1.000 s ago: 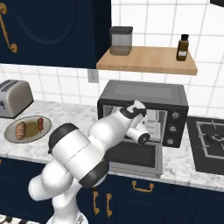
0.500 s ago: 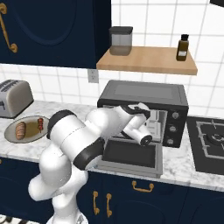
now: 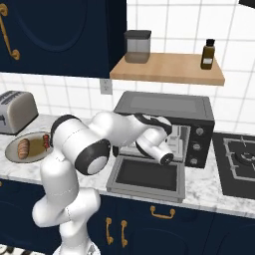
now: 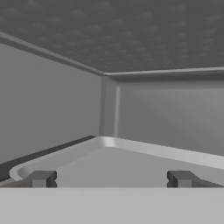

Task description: Pick up the kebab skewer and baguette bread, and place them inside the toaster oven. Close the toaster oven door and start by setting the timer.

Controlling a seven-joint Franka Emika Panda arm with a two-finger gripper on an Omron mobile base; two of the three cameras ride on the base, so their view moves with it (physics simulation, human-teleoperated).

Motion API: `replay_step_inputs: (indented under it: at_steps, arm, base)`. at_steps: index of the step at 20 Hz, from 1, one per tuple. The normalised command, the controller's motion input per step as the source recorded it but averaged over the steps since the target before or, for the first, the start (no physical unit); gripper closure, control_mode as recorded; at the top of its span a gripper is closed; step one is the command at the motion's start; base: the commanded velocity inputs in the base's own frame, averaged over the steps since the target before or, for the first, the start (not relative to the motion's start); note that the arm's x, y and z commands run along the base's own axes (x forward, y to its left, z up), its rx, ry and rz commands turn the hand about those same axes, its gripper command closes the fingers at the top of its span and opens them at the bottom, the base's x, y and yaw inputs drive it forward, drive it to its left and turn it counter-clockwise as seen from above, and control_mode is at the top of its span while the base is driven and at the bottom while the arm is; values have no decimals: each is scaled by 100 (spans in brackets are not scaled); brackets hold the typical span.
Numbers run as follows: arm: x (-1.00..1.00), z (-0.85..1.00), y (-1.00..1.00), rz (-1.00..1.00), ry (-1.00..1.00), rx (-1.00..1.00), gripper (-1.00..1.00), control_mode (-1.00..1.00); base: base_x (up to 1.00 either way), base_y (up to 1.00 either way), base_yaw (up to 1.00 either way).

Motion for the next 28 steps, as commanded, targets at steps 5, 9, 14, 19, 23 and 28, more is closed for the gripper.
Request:
replay_step_inputs:
  at_steps: [5,9,14,19,23,28]
  arm:
    - [-21,-30,-13,0,3,0,-100,-100]
    - [-38,-40,-12,0,8,0,-100,-100]
    - [-40,-36,-9,-2,19,0,-100,-100]
    - [-66,-45,-3,-6,23,0,-100,-100]
    - [-83,-49,-9,-6,22,0,-100,-100]
    - [-84,-36,-16,-5,27,0,-100,-100]
  base:
    - [0,0,0]
    - [0,0,0]
    - [0,0,0]
    - [0,0,0]
    - [0,0,0]
    - [0,0,0]
